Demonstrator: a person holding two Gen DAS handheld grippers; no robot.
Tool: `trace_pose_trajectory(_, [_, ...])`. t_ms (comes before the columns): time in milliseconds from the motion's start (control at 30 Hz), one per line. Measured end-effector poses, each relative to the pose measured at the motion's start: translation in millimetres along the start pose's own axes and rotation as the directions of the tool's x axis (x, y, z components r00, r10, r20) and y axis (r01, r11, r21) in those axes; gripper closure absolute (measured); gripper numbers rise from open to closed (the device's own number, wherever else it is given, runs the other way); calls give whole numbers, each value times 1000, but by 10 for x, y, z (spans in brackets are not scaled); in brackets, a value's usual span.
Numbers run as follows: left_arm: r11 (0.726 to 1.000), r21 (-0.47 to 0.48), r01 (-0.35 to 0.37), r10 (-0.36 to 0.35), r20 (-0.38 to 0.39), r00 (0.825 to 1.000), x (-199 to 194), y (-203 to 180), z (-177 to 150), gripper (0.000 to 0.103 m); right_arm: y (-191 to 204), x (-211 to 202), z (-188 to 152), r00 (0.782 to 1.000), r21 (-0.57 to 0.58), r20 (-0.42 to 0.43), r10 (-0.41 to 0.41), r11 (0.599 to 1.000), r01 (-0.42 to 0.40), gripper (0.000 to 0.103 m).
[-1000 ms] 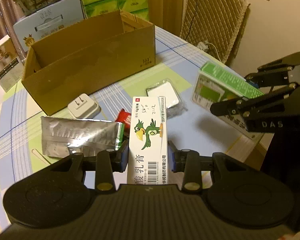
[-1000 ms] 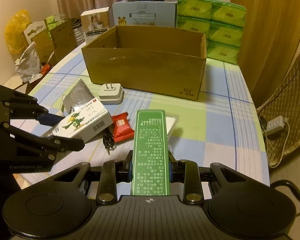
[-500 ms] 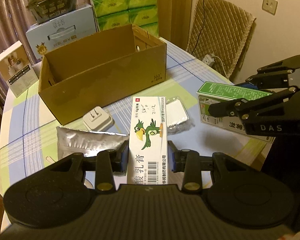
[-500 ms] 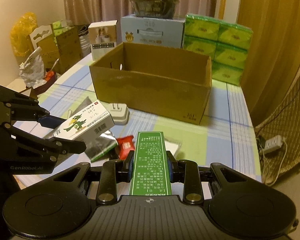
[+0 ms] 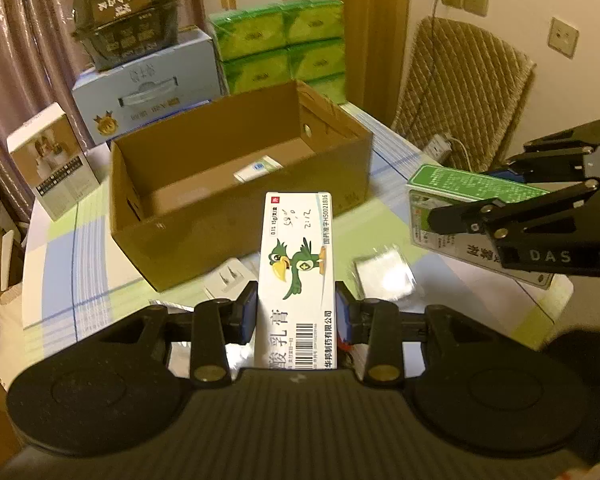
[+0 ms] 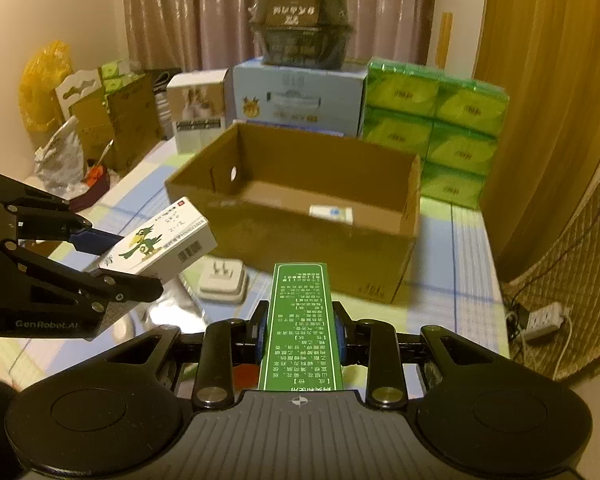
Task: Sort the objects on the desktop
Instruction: 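Carry both boxes into the cardboard box and open both tools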
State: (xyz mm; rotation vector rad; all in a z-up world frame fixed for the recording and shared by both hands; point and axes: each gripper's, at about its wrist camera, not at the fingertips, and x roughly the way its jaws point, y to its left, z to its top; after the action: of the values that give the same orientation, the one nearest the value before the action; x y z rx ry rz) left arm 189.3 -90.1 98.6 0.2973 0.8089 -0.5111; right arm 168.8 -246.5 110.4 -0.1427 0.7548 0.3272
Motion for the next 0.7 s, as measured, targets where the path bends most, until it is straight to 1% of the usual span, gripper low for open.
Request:
trace_pose_trajectory(167, [1000,-20,-4,4,14,1000,73,176,257,70,-93,68,268,1000,9,24,1,1000,-1,75])
trace_pose_trajectory(333, [1000,-27,-10,11,25,1000,222,362,521,70,-211,246,610,999,28,43,19,999,-20,75])
trace_pose_trajectory(533, [998,-63,-12,14,35,999,558,664,857,70,-412,665,1043,998,82,68,15,996,-20,75])
trace_pose_trajectory(700, [995,-99,-18,22,39,999,893,886,1083,70,-649,1090,1279,997,144,75,-1,990,-10,75])
